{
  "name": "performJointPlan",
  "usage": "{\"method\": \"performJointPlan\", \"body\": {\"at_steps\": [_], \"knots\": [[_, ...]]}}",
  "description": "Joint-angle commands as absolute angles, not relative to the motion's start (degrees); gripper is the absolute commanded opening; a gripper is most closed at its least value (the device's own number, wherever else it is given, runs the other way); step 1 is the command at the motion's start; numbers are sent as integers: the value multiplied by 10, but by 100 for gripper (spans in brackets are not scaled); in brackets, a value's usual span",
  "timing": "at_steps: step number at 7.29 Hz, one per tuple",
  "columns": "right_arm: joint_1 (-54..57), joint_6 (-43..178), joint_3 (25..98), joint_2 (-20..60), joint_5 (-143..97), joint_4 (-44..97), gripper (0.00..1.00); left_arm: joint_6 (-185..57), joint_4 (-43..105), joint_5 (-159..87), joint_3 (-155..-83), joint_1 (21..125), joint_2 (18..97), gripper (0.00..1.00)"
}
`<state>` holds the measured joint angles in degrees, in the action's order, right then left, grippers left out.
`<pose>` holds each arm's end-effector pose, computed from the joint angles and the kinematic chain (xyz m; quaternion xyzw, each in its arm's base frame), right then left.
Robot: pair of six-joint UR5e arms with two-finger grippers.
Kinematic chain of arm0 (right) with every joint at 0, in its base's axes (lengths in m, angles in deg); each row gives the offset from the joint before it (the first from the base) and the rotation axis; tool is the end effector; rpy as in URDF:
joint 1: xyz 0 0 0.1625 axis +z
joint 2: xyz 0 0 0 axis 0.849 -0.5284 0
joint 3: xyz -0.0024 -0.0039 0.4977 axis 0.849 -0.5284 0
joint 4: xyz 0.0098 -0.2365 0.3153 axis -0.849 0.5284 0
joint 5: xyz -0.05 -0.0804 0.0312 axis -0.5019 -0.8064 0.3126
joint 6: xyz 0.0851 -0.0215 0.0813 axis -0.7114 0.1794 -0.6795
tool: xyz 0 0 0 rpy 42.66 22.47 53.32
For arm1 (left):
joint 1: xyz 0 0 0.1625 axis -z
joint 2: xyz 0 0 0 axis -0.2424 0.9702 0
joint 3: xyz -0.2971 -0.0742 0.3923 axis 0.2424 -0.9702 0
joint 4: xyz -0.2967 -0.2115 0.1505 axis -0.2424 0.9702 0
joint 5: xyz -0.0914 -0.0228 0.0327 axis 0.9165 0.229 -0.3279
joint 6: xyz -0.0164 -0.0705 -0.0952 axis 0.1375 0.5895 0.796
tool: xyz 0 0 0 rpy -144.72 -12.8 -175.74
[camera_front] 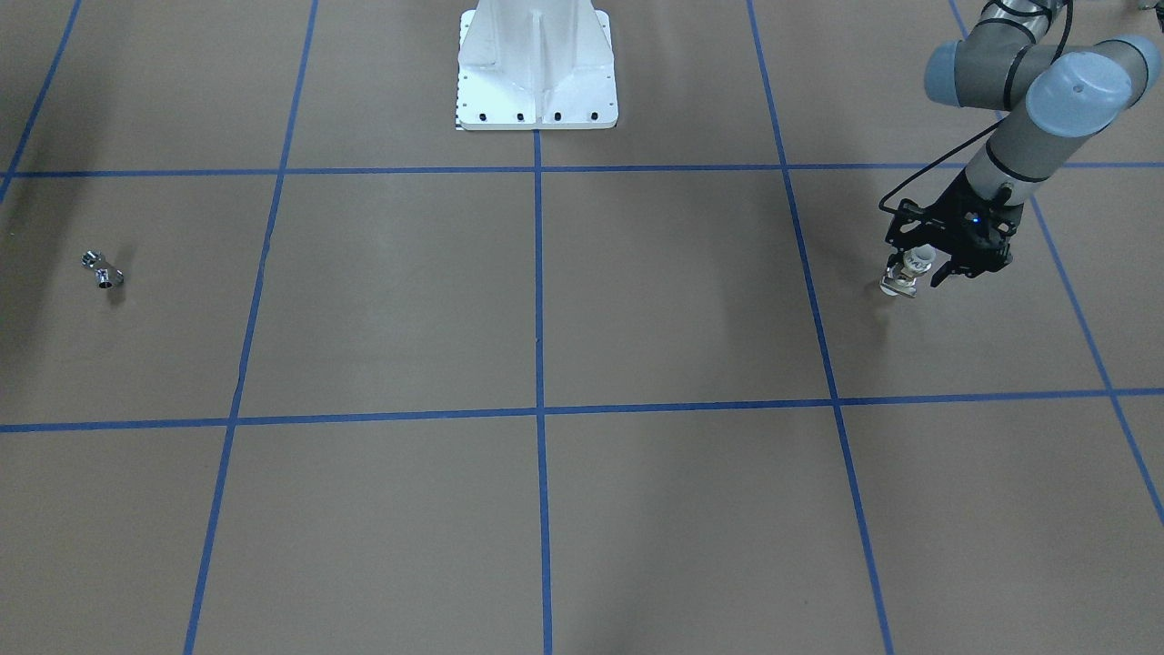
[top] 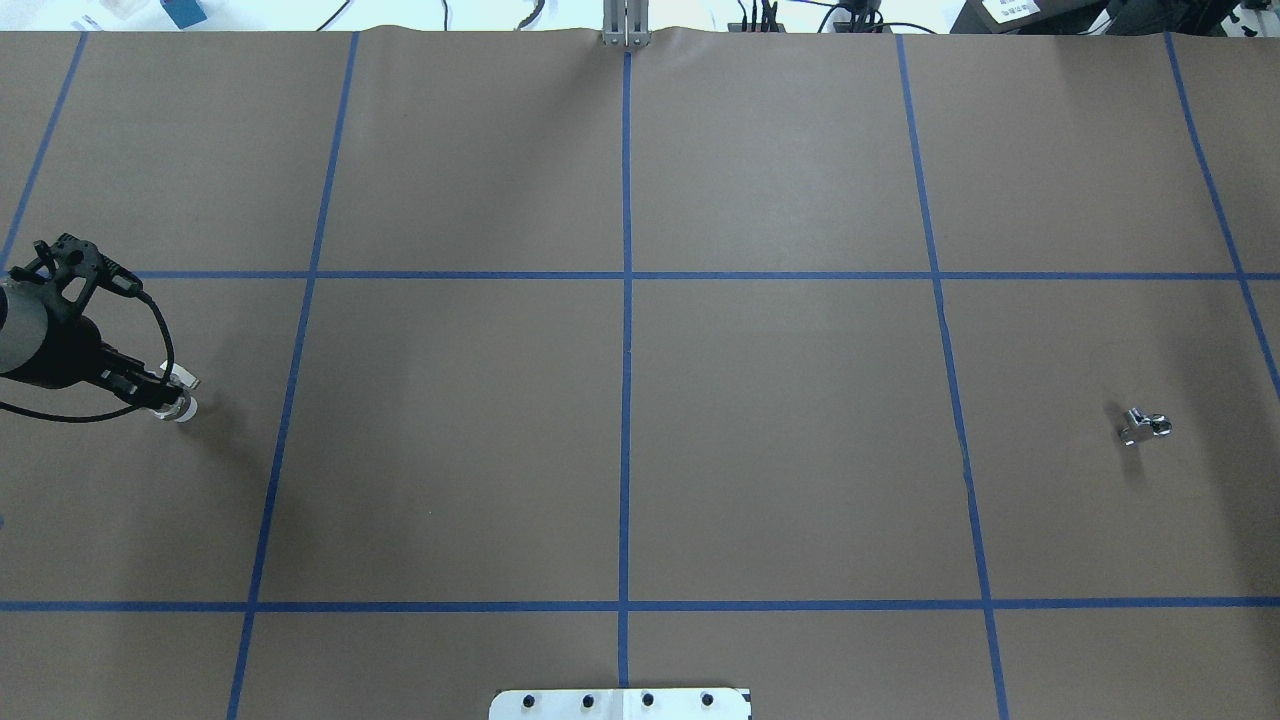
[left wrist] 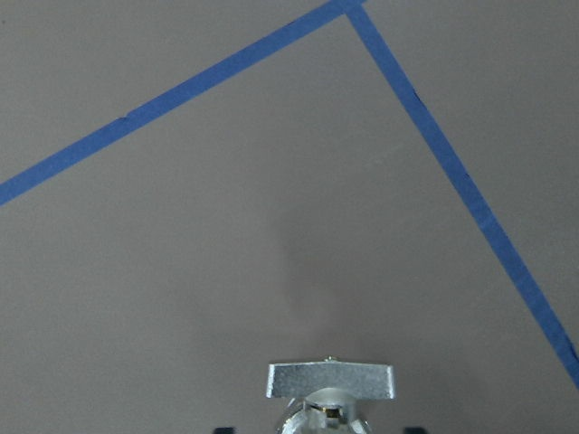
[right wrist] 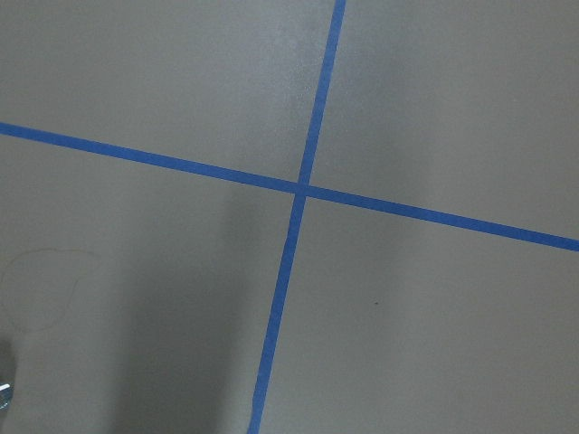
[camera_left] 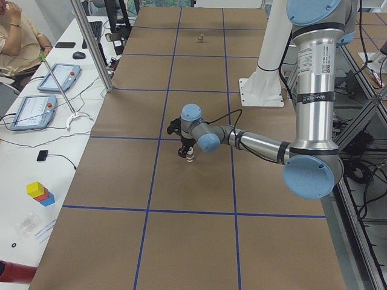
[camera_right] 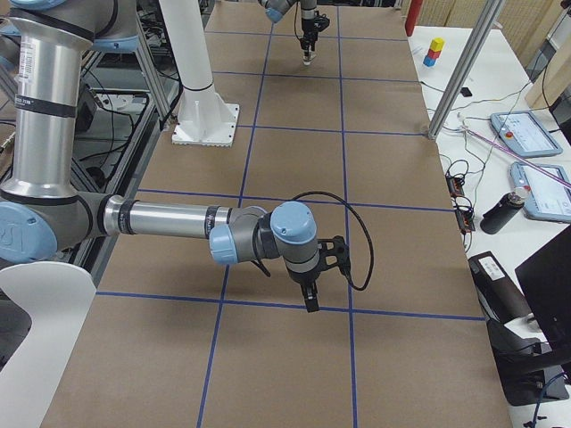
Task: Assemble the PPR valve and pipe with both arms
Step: 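Lower the left gripper onto the white PPR fitting and grasp it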
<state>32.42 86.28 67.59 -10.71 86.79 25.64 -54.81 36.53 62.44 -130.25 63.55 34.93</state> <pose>0.0562 -0.3995 0.7244 0.1150 -0.3569 -0.0567 0.9253 0.2576 -0.4153 0.6140 0.1569 0.3838 0.2198 0.8830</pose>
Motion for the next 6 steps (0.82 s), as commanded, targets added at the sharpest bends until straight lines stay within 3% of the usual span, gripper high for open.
{"method": "performJointPlan", "body": {"at_steps": [1, 4, 6], "knots": [[324, 863, 676, -107, 869, 256, 100, -552, 366, 594, -1303, 636, 347, 0], [324, 863, 676, -107, 869, 256, 100, -538, 336, 601, -1359, 636, 356, 0], [324, 863, 676, -107, 869, 256, 100, -459, 272, 603, -1378, 634, 435, 0]]}}
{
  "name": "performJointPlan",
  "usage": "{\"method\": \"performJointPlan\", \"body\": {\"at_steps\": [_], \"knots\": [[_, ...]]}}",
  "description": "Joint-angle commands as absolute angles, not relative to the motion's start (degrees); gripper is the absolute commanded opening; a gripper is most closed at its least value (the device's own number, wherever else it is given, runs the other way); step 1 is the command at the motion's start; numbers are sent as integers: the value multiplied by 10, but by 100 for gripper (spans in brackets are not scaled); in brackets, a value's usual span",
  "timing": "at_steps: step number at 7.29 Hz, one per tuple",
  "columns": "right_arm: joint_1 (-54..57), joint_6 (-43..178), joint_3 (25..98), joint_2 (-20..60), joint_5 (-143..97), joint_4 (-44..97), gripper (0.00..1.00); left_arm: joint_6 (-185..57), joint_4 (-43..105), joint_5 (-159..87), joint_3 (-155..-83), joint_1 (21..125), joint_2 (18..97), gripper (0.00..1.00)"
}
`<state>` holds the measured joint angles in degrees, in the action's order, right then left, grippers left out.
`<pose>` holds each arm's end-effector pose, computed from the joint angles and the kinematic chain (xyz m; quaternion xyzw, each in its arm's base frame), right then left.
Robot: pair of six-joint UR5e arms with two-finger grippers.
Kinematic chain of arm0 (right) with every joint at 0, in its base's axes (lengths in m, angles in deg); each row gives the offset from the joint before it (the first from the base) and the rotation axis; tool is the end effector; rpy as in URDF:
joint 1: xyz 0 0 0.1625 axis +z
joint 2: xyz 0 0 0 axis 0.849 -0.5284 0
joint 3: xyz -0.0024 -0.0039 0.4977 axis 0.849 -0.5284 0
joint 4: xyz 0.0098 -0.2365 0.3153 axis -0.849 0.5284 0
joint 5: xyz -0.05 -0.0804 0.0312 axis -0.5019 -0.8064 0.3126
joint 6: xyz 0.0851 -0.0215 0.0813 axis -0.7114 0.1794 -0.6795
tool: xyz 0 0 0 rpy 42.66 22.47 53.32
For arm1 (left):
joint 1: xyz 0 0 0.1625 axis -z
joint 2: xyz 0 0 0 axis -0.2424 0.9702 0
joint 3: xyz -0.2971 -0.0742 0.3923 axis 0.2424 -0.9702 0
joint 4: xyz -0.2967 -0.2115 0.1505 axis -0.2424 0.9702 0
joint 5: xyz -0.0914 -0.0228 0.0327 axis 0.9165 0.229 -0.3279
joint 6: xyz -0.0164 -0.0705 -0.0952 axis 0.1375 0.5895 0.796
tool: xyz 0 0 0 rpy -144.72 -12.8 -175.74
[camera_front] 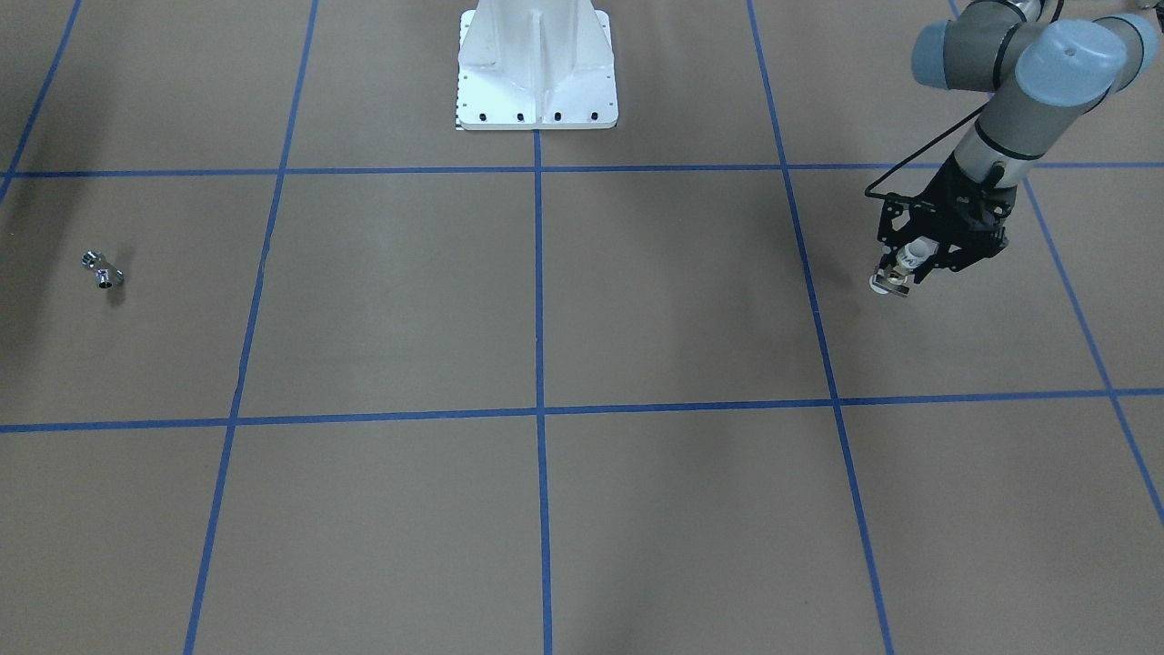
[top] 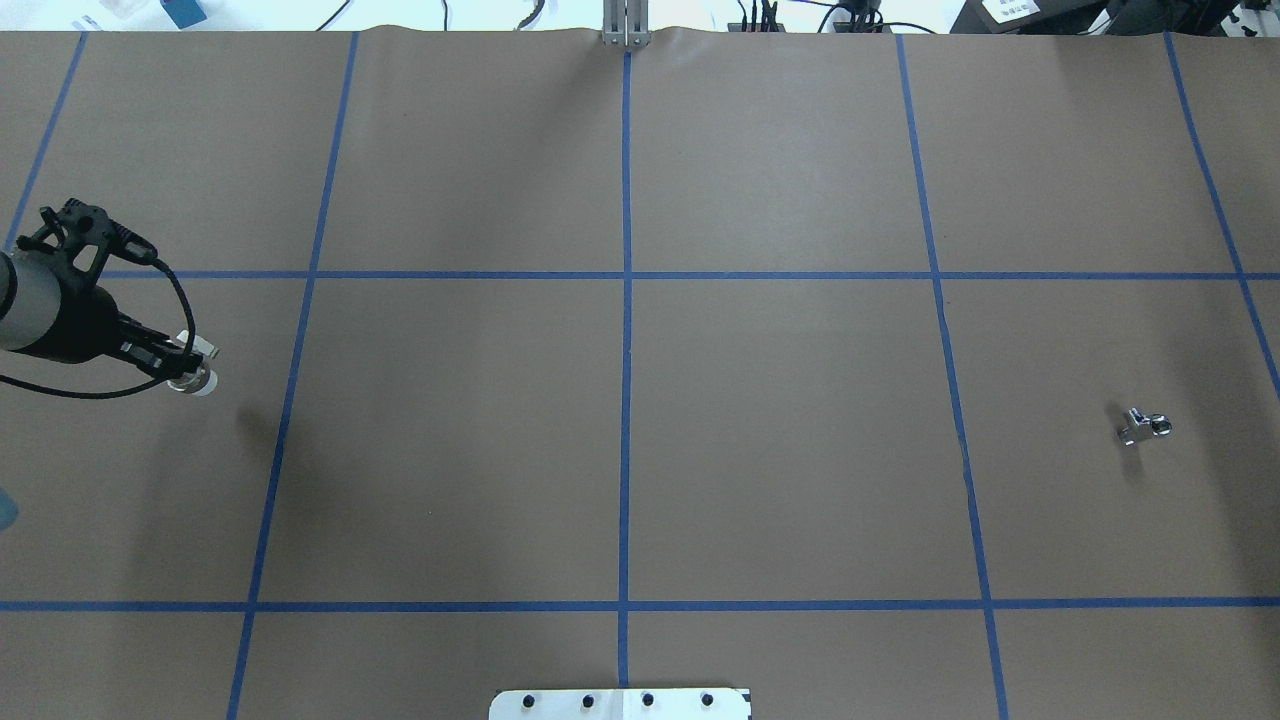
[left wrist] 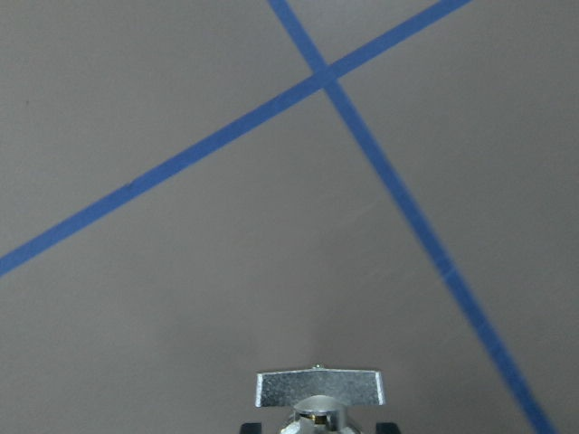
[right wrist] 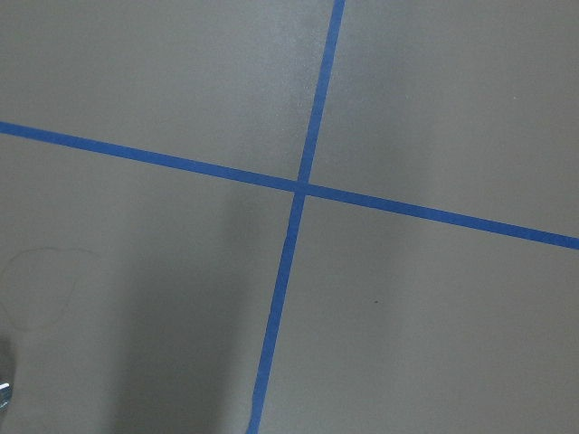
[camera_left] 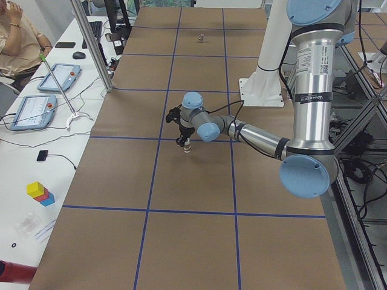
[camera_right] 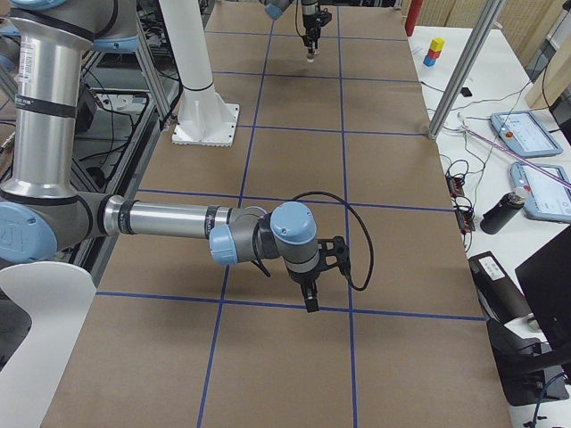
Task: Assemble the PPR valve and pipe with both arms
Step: 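Carry the white fitting with the left gripper to the table center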
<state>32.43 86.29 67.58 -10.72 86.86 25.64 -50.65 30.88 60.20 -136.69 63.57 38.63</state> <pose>0.0562 -0.3994 0.7245 0.1149 -0.3575 -0.0567 0.9251 0.2662 -0.4320 0.5414 0.1855 0.3926 0.1885 0.8809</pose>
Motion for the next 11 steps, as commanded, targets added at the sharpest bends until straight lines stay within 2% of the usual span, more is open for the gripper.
{"method": "performJointPlan", "body": {"at_steps": [1, 4, 5, 7, 9, 11], "knots": [[324, 862, 676, -107, 870, 256, 100, -438, 214, 603, -1377, 624, 497, 0], [324, 862, 675, -107, 873, 256, 100, -329, 19, 593, -1352, 547, 712, 0], [324, 863, 675, -107, 873, 256, 100, -284, 18, 564, -1315, 520, 766, 0], [324, 862, 676, -107, 874, 256, 100, -218, 22, 519, -1195, 478, 876, 0], [324, 862, 675, -106, 878, 256, 100, -194, 54, 481, -1094, 452, 931, 0], [324, 862, 674, -107, 878, 257, 100, -185, 97, 479, -1059, 444, 931, 0]]}}
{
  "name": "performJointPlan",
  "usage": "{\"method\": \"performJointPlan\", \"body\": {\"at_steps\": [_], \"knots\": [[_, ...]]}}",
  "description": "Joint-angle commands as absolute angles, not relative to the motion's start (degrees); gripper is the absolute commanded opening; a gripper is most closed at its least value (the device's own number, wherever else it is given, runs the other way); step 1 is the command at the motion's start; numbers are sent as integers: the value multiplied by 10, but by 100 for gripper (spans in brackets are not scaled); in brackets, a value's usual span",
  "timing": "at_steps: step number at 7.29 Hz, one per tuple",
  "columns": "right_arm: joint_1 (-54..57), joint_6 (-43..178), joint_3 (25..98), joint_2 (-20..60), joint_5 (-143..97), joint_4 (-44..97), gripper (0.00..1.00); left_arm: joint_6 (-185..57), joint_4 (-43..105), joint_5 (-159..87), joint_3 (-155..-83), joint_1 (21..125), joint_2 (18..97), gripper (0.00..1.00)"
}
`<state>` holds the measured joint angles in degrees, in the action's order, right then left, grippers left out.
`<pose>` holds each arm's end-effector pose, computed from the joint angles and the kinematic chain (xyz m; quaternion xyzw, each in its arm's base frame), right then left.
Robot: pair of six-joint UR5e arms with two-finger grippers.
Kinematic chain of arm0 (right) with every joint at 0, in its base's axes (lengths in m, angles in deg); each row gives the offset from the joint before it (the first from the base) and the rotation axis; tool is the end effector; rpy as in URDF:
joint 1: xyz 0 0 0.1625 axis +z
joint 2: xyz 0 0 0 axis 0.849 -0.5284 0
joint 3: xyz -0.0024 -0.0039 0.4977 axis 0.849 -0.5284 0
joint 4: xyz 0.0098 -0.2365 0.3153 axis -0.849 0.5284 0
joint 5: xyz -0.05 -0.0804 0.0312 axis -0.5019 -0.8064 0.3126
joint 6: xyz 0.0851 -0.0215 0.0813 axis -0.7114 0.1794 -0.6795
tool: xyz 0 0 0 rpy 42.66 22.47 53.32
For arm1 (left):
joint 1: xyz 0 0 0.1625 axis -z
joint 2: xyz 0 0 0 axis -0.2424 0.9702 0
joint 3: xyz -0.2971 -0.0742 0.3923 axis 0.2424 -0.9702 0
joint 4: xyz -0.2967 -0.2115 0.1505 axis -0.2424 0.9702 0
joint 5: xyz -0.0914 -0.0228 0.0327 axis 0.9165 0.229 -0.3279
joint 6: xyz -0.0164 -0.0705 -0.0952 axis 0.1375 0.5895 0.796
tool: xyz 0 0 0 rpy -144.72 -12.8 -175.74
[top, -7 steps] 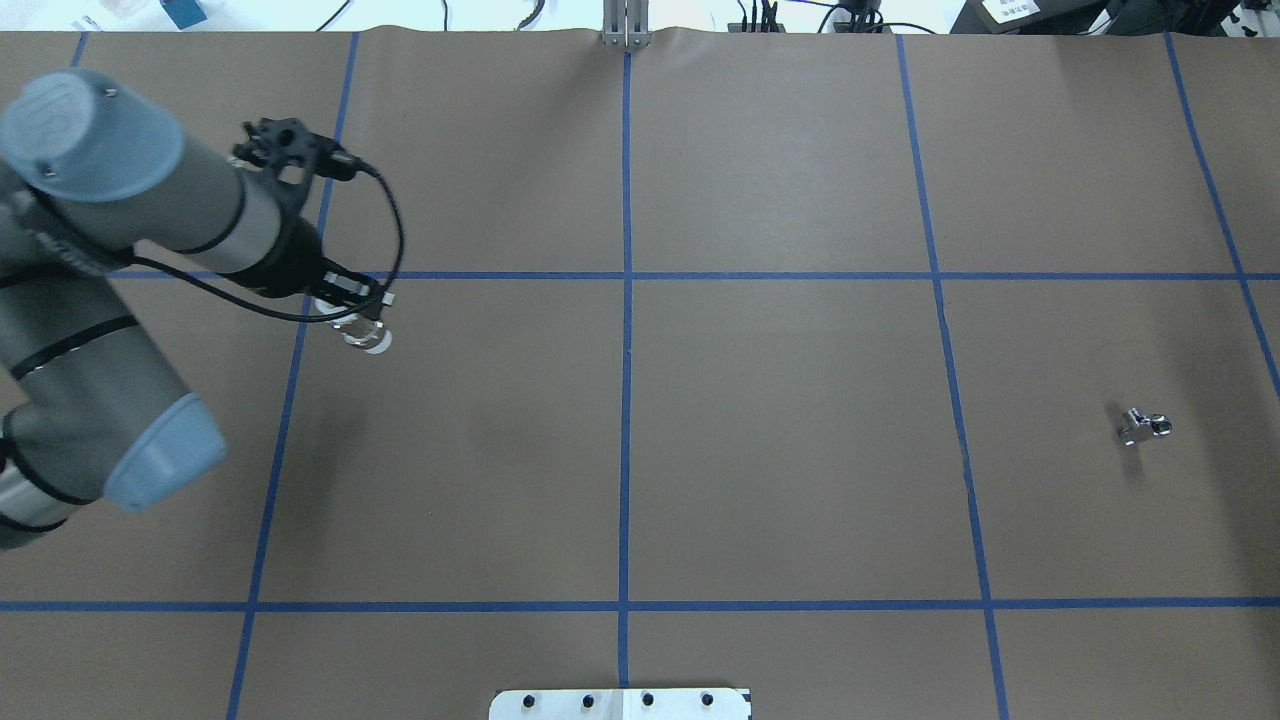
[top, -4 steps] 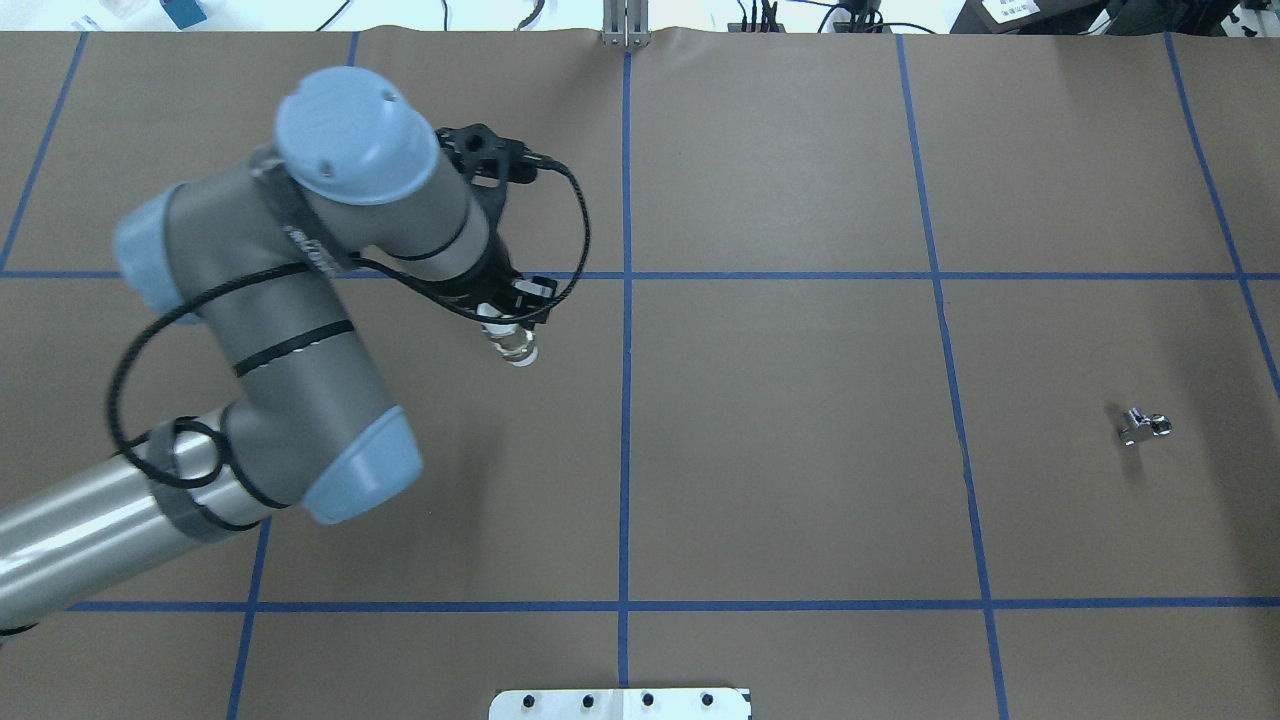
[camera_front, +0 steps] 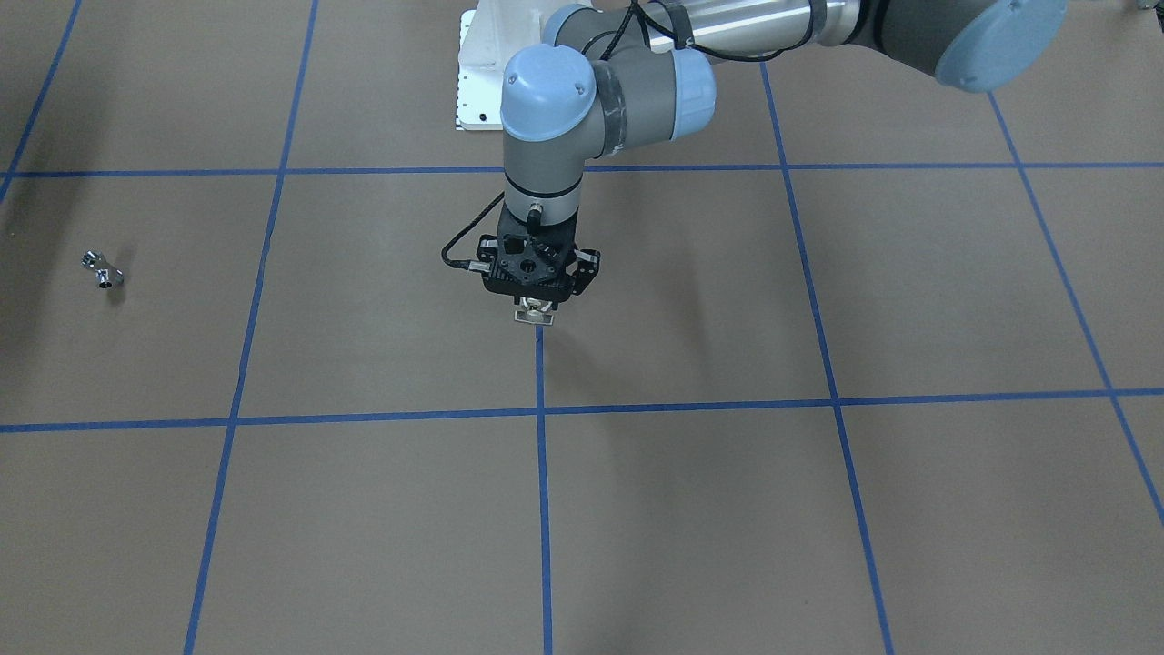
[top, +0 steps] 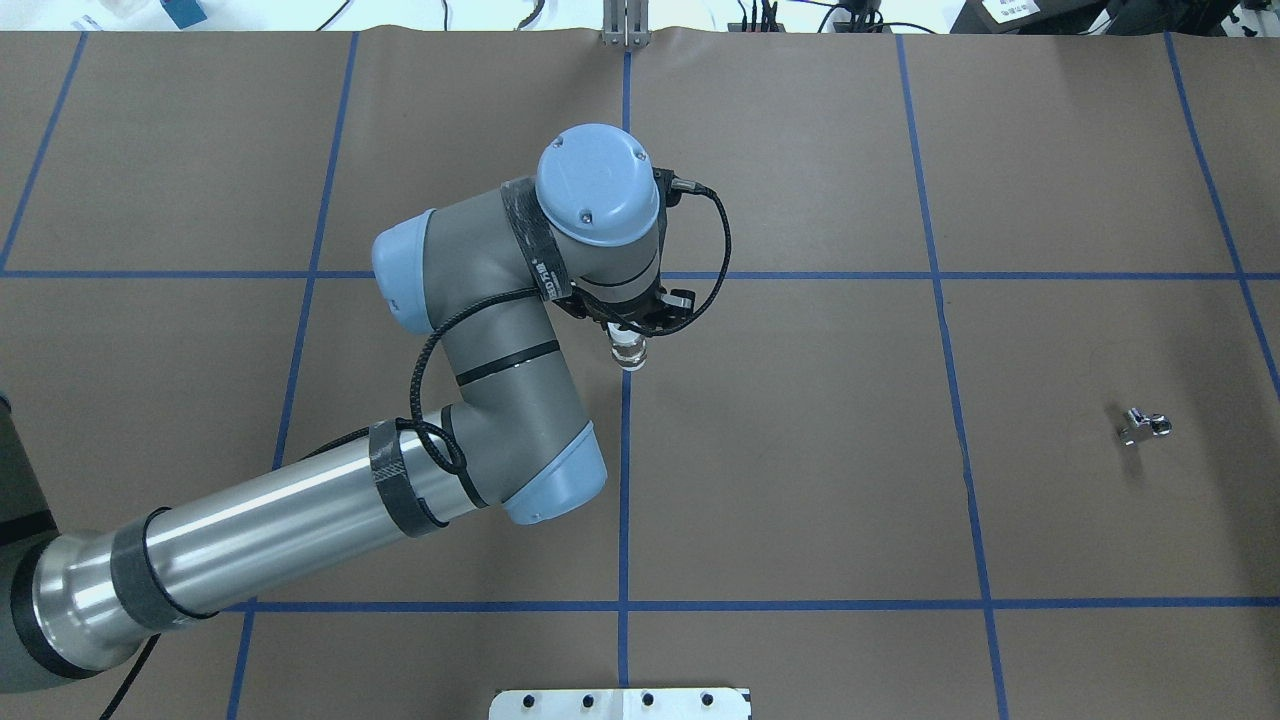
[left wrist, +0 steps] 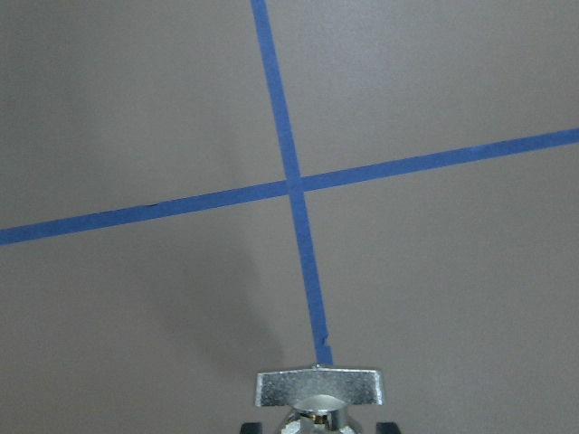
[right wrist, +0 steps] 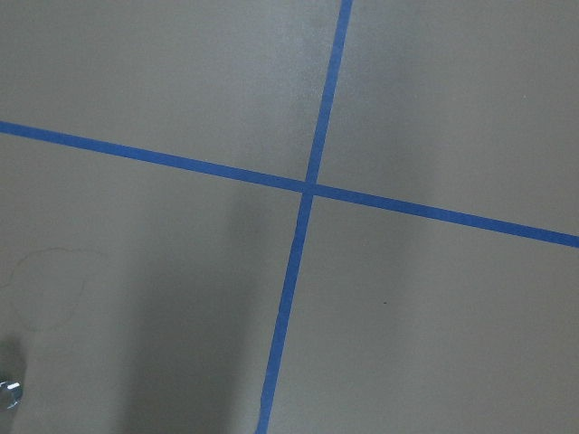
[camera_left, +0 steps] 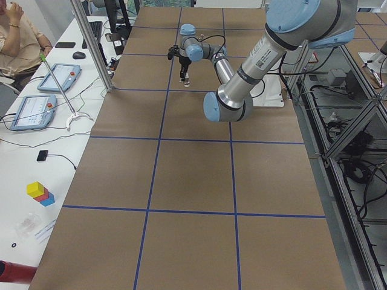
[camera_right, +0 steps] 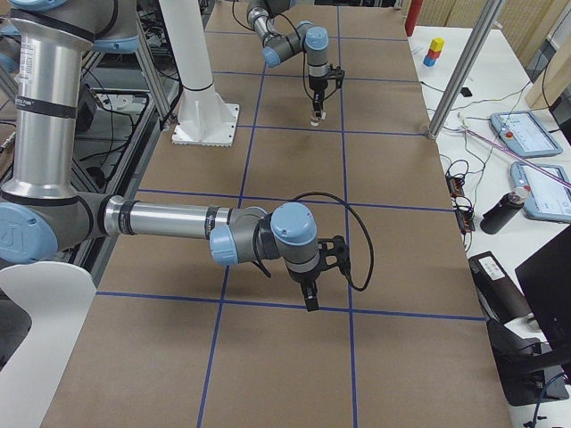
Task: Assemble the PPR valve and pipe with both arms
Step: 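Carry the white fitting with the left gripper to the table center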
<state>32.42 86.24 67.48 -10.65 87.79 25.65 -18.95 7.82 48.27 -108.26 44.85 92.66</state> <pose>0.0547 -0.3997 0.7235 0.1142 -0.3651 -0.0571 0.9222 0.6537 -0.5075 0.1918 0.0969 0.4096 0.0511 0.9057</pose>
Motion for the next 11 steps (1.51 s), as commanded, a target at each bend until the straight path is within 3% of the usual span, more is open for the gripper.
{"method": "performJointPlan", "body": {"at_steps": [1, 5, 6, 7, 8, 9, 11], "knots": [[324, 862, 674, -107, 878, 257, 100, -185, 96, 478, -1059, 440, 928, 0], [324, 863, 674, -107, 878, 257, 100, -185, 95, 461, -1059, 436, 925, 3], [324, 862, 674, -107, 878, 257, 100, -187, 95, 461, -1059, 436, 925, 16], [324, 863, 673, -106, 878, 257, 100, -188, 95, 461, -1059, 436, 922, 44], [324, 862, 672, -107, 878, 257, 100, -189, 96, 461, -1060, 436, 919, 85], [324, 862, 672, -107, 878, 257, 100, -189, 96, 461, -1061, 436, 918, 99], [324, 862, 673, -106, 878, 257, 100, -193, 95, 462, -1074, 436, 918, 100]]}}
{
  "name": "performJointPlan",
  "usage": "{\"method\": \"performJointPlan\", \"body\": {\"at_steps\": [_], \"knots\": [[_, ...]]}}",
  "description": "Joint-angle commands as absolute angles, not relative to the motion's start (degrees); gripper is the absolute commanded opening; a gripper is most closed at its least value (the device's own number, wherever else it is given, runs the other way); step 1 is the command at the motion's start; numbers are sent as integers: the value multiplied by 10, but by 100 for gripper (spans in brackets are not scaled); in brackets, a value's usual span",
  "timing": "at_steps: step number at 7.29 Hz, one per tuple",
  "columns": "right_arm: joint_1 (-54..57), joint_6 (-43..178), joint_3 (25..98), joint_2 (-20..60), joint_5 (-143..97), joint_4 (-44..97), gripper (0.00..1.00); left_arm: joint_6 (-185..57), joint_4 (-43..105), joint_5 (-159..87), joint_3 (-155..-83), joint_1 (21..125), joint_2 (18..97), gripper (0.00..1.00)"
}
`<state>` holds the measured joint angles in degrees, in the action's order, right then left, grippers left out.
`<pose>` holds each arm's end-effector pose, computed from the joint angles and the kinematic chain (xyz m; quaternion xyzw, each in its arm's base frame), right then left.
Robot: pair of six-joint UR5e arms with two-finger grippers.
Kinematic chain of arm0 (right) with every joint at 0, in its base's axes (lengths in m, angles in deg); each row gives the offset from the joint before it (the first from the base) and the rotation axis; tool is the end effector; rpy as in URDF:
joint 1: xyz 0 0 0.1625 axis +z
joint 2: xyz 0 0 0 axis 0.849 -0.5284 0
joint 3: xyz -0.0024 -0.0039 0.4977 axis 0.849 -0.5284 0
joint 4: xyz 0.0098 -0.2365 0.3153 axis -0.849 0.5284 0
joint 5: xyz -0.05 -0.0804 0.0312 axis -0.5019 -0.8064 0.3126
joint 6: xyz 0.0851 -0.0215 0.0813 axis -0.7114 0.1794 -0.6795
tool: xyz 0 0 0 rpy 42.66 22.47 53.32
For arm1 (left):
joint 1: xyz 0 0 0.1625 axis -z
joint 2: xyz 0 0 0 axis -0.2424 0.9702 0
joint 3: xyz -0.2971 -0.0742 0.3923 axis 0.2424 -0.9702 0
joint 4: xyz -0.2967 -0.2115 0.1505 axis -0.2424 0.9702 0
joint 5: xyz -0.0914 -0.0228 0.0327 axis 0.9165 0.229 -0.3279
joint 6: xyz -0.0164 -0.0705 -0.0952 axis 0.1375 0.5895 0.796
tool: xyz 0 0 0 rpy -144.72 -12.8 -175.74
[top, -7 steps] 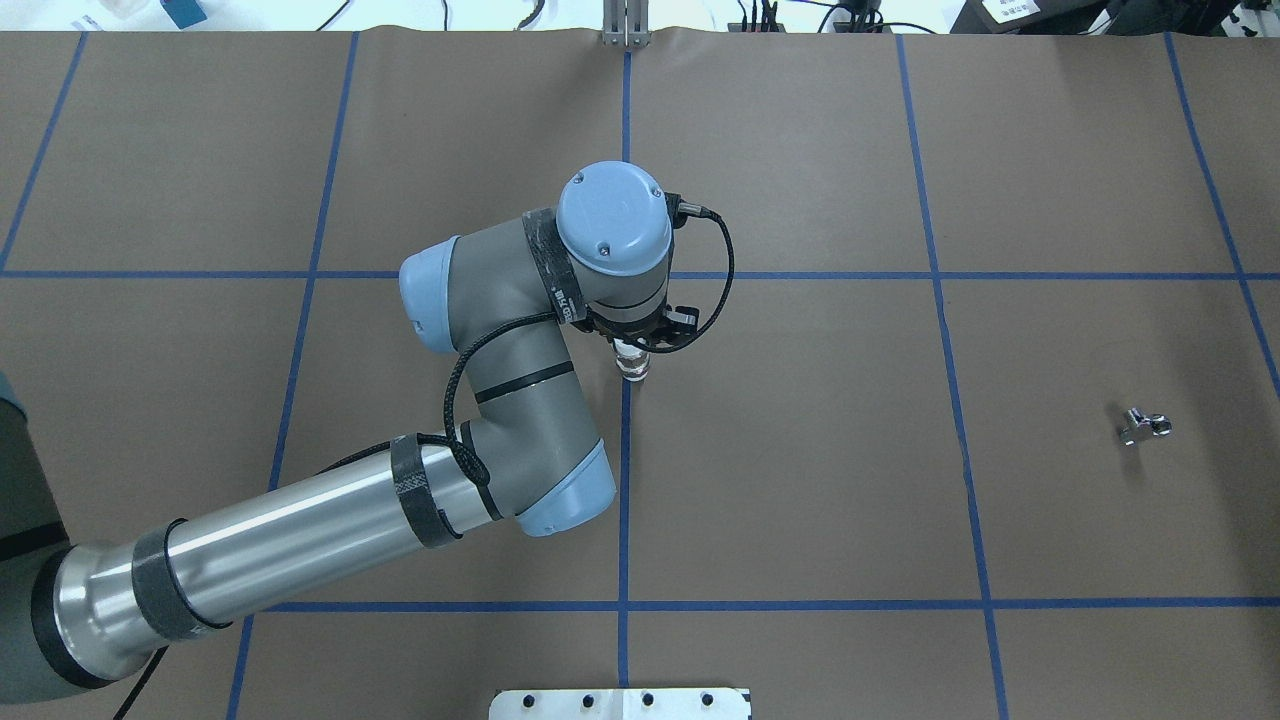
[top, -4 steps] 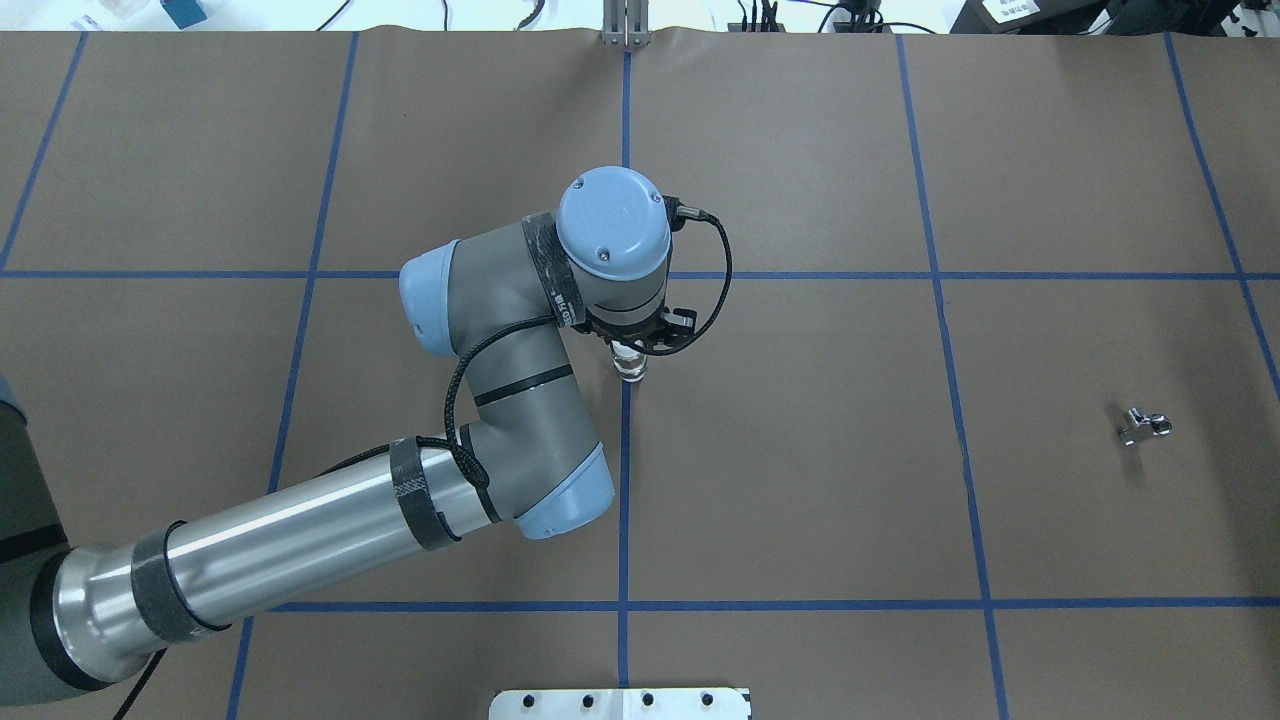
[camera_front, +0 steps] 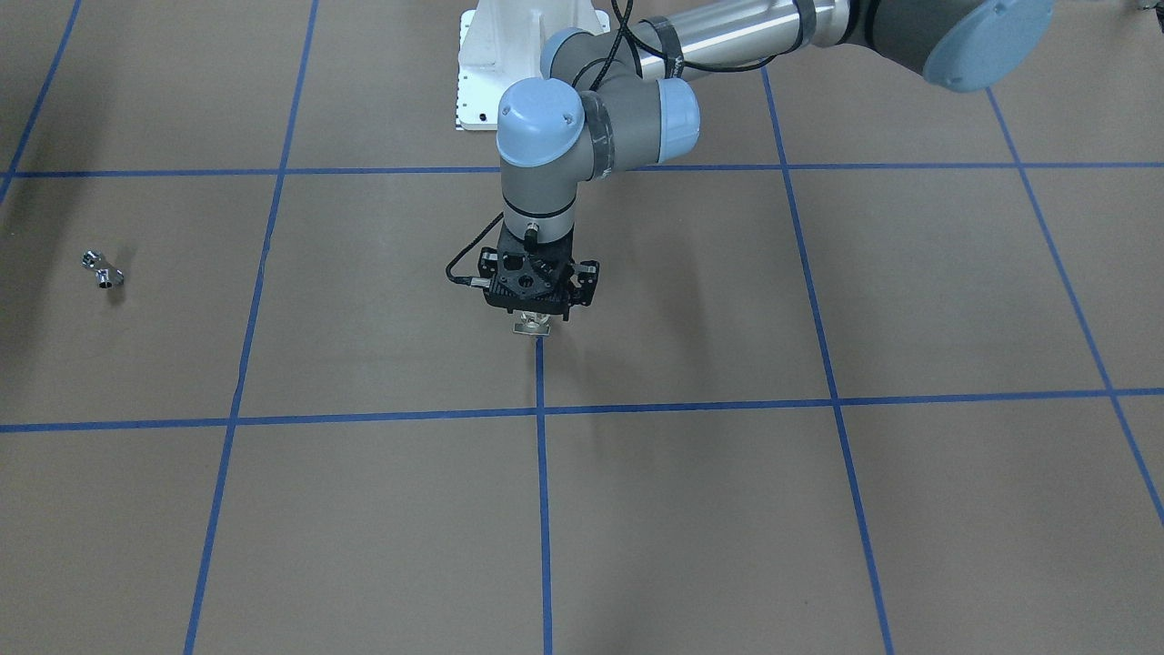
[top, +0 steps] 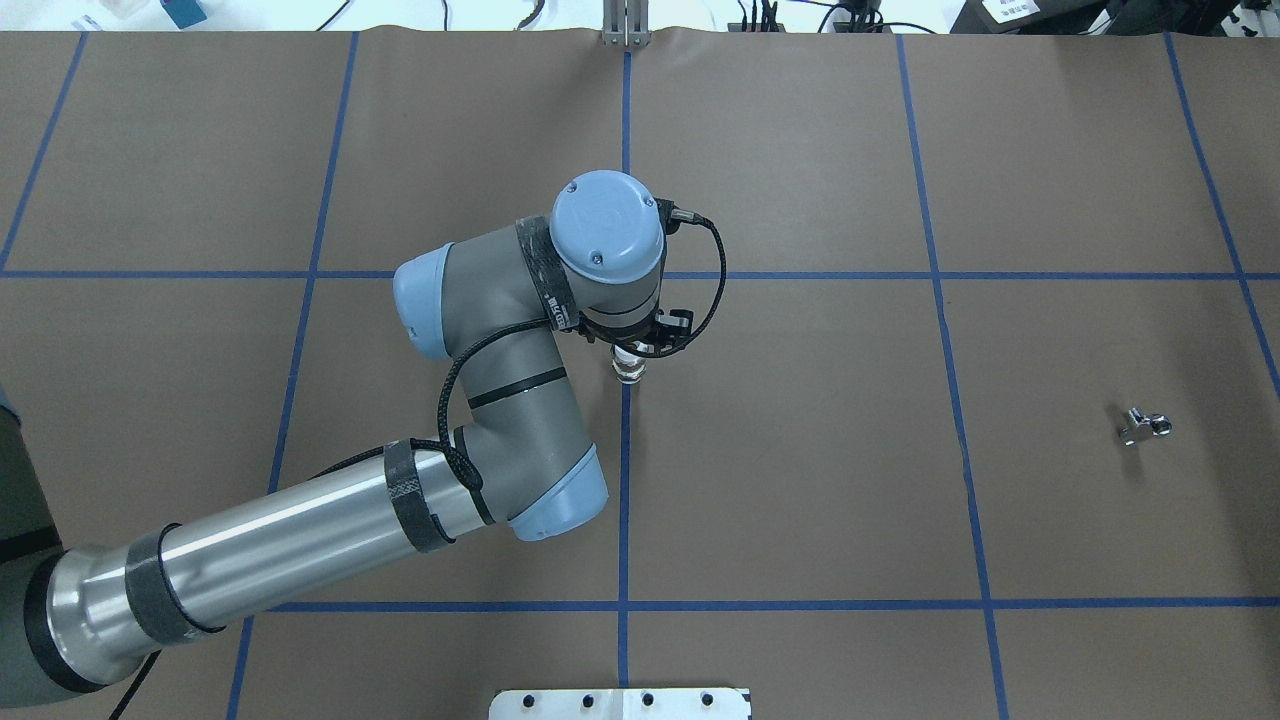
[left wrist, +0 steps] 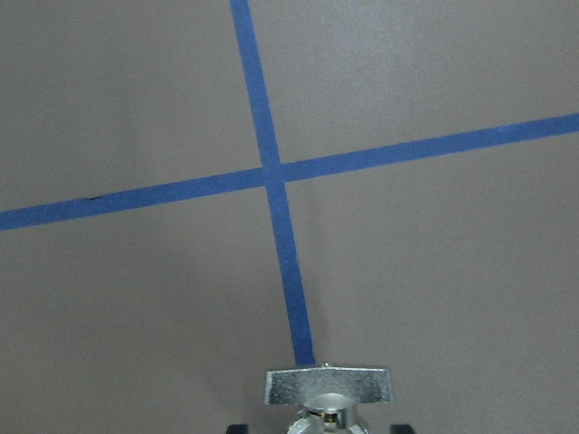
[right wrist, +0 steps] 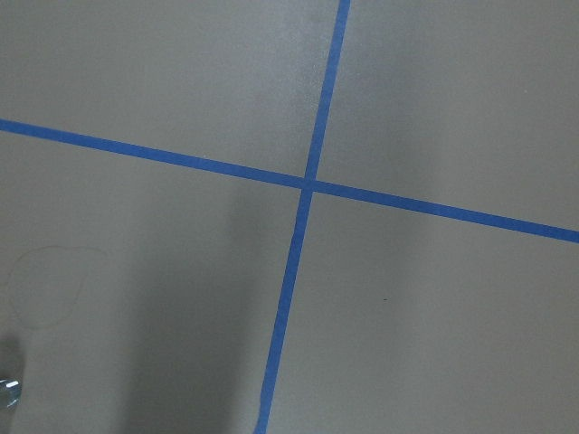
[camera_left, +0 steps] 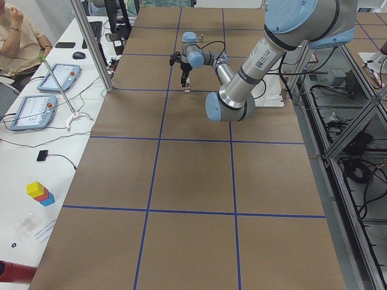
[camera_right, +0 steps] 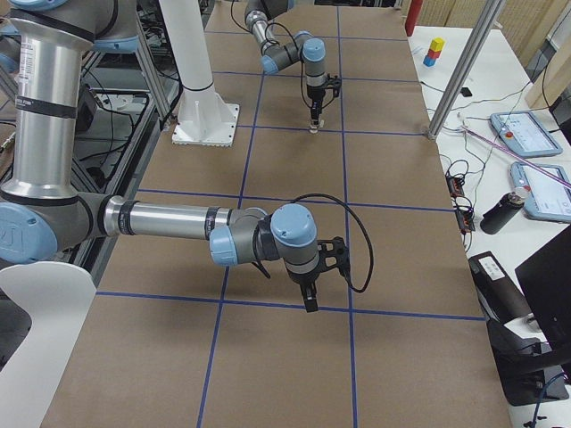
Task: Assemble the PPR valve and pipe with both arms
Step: 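Carry the white fitting with the left gripper to the table center, then set the fitting upright, open the left gripper and withdraw it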
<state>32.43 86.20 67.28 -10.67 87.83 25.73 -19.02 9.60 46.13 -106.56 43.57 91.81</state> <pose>0.0547 -0.3991 0.7255 0.1117 -0.3656 -0.0557 0.9224 0.6695 -0.5004 0.2126 0.1044 0.3978 0.0535 0.9099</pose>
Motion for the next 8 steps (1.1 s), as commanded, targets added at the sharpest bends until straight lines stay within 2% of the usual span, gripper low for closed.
{"method": "performJointPlan", "body": {"at_steps": [1, 2, 4, 5, 6, 8], "knots": [[324, 862, 673, -106, 878, 257, 100, -200, 88, 465, -1103, 442, 917, 100], [324, 862, 673, -106, 878, 257, 100, -214, 58, 467, -1148, 455, 899, 100], [323, 857, 673, -105, 899, 256, 100, -320, -39, 485, -1331, 495, 793, 100], [322, 819, 680, -104, 916, 254, 100, -401, -72, 534, -1404, 549, 733, 100], [309, 783, 699, -103, 925, 254, 100, -497, -76, 572, -1442, 608, 669, 100], [256, 661, 758, -103, 923, 254, 100, -715, -75, 640, -1442, 739, 589, 100]]}}
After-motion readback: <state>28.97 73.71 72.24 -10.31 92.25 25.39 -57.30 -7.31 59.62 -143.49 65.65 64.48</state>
